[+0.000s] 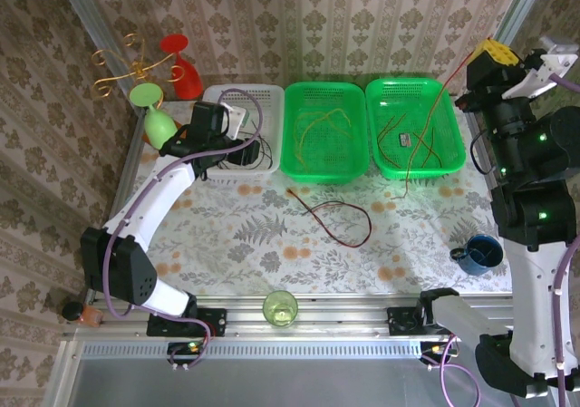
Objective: Untangle the cables
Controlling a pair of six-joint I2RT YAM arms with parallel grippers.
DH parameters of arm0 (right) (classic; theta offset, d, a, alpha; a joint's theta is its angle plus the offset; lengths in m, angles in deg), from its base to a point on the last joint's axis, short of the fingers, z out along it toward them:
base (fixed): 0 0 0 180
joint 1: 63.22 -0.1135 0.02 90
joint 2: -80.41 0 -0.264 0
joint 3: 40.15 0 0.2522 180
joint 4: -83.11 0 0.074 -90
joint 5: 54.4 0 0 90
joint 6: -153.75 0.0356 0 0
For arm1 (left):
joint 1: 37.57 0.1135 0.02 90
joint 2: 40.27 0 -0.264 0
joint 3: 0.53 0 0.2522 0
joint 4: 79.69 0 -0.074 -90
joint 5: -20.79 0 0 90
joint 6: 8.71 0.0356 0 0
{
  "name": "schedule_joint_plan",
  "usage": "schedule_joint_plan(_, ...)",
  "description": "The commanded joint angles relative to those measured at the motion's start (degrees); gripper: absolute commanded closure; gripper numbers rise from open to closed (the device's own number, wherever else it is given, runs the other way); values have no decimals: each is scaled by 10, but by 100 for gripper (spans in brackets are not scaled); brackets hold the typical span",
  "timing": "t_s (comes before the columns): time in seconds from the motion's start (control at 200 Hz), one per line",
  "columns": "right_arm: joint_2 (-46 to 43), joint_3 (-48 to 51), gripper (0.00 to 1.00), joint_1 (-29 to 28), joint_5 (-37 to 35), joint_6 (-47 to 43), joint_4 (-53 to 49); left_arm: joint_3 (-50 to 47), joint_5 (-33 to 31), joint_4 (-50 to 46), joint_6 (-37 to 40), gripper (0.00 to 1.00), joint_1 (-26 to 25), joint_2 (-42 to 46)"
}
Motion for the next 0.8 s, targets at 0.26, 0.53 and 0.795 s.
schedule_joint_plan(0.26, 79, -154, 100, 1, 53, -32, 1, -1, -9, -19, -17, 28, -16, 19)
schedule_joint_plan(0.53, 177, -273, 100, 3, 50, -78, -20, -6, -12, -13, -27, 28, -23, 21)
schedule_joint_plan(0.795, 288, -304, 100, 14, -21, -121, -47, -17, 1, -10, -44, 27, -30, 24)
